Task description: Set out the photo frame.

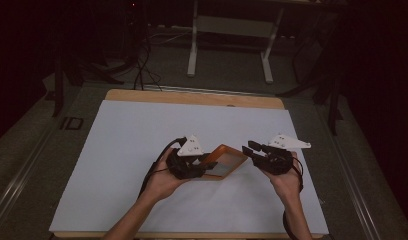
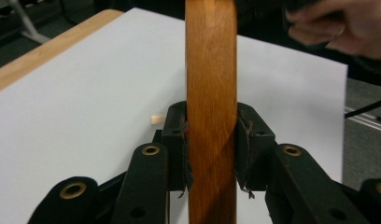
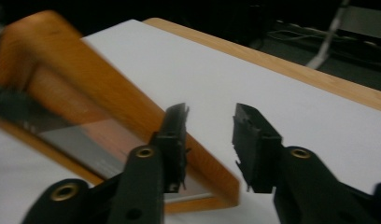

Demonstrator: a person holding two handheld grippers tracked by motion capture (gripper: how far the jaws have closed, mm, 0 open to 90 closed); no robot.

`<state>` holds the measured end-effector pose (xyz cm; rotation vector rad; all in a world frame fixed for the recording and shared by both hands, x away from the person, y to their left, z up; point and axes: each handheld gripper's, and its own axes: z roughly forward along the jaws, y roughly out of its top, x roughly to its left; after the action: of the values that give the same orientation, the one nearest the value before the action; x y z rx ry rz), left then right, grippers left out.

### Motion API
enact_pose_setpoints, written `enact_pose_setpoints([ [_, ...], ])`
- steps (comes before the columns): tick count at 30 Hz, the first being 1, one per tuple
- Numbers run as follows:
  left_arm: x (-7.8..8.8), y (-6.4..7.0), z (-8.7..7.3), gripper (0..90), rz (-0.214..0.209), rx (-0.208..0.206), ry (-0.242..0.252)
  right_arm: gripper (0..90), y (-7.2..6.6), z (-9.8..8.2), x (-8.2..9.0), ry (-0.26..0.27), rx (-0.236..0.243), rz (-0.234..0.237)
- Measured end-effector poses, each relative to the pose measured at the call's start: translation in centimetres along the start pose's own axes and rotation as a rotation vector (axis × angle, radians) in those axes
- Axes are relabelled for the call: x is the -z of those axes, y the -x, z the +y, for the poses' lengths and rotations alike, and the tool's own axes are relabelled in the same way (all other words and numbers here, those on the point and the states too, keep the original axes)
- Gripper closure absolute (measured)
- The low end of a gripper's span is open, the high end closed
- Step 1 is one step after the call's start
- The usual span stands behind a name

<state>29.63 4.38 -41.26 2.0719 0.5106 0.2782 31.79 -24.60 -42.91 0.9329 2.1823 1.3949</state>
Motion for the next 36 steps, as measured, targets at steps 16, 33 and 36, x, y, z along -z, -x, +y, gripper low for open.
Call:
enact_pose_setpoints([
  [16,0.4,-1.8,0.6,68.6,-0.109,-0.049,0.005,38.0,-1.8,0.2,-2.5,-0.024,0.098,0.314],
  [33,0.8,-2.7,0.0,53.0,-0.068,-0.01,0.074,65.4,-2.0,-0.2,-2.2,-0.023,0.15,0.351],
  [36,1.3,-3.3,-0.2,48.8,-0.078,0.041,0.109,67.2,-2.1,-0.3,-1.9,-0.032,0.163,0.331],
])
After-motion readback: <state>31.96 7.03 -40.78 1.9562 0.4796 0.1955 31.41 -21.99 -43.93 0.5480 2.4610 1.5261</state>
